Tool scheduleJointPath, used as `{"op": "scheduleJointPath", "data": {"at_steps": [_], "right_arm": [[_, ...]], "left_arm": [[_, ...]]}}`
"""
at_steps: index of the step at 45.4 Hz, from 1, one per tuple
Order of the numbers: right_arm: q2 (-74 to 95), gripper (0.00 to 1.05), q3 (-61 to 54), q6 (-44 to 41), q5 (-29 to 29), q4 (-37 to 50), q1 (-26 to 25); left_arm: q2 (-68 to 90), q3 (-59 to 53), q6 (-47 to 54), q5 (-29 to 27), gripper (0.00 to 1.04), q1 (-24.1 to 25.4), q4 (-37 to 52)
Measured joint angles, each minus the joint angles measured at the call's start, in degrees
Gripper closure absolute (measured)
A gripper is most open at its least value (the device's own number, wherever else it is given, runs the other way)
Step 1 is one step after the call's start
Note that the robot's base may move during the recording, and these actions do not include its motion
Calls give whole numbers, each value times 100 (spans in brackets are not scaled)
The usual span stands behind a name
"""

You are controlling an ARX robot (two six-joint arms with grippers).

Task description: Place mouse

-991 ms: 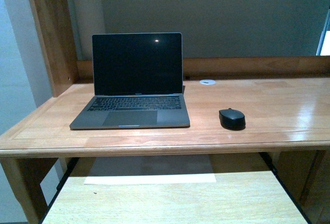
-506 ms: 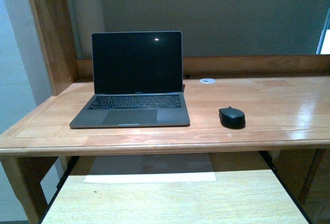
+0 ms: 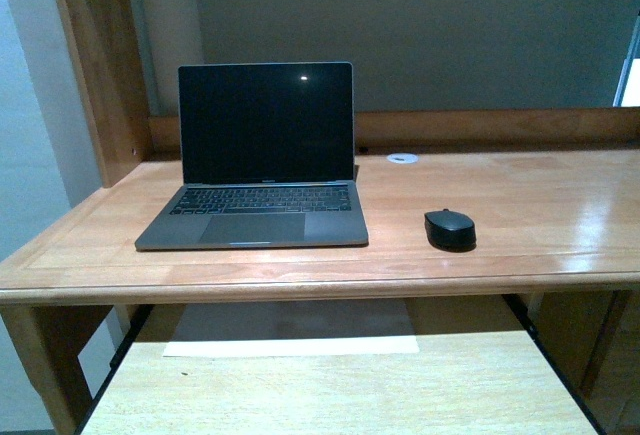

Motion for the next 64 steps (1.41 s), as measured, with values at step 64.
{"op": "scheduleJointPath", "data": {"at_steps": [64], "right_arm": [[-2247, 72, 0, -17, 0, -2304, 0]], "left_arm": [[0, 0, 0, -2, 7, 0, -2]]}}
